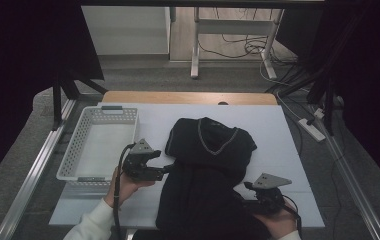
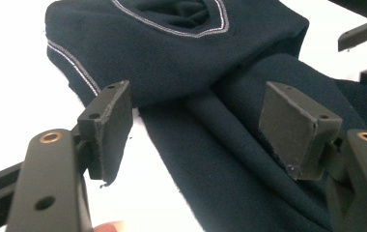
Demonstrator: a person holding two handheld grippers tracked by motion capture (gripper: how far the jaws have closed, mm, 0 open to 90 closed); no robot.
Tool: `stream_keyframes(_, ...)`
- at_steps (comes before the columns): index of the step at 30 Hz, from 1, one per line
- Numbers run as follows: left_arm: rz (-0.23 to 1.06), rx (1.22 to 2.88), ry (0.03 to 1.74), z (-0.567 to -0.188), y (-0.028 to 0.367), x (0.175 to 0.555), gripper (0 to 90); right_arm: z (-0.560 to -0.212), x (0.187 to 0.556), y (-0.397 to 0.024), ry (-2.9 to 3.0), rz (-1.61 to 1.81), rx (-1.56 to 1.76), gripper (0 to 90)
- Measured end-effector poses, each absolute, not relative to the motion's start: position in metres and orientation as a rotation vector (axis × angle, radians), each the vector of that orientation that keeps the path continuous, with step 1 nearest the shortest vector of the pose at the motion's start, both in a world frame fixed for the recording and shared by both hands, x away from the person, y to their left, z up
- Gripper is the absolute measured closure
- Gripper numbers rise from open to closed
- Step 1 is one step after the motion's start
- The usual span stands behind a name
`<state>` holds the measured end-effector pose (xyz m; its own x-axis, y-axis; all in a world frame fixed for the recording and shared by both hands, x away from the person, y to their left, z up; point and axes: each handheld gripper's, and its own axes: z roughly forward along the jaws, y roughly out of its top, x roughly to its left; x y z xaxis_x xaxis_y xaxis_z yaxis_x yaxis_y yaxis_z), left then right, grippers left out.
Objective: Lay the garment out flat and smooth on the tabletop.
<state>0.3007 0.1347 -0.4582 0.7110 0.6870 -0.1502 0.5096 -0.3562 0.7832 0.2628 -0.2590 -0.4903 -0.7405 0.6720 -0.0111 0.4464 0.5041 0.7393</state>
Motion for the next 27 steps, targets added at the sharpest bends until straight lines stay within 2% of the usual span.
stream_keyframes(11,0.256,2.04,0.91,-0.459,0.134,0.3,28.3,-0.502,0.273,-0.272,2.464,1.001,1.01,39.6)
stream_keyframes(21,0.253,2.05,0.905,-0.46,0.13,0.301,28.3,-0.513,0.283,-0.255,2.523,0.947,0.988,40.0)
stream_keyframes(25,0.254,2.049,0.906,-0.46,0.131,0.301,28.3,-0.517,0.286,-0.248,2.551,0.948,0.979,42.3)
stream_keyframes(27,0.253,2.048,0.908,-0.46,0.131,0.301,28.3,-0.518,0.286,-0.248,2.558,0.96,0.979,46.7)
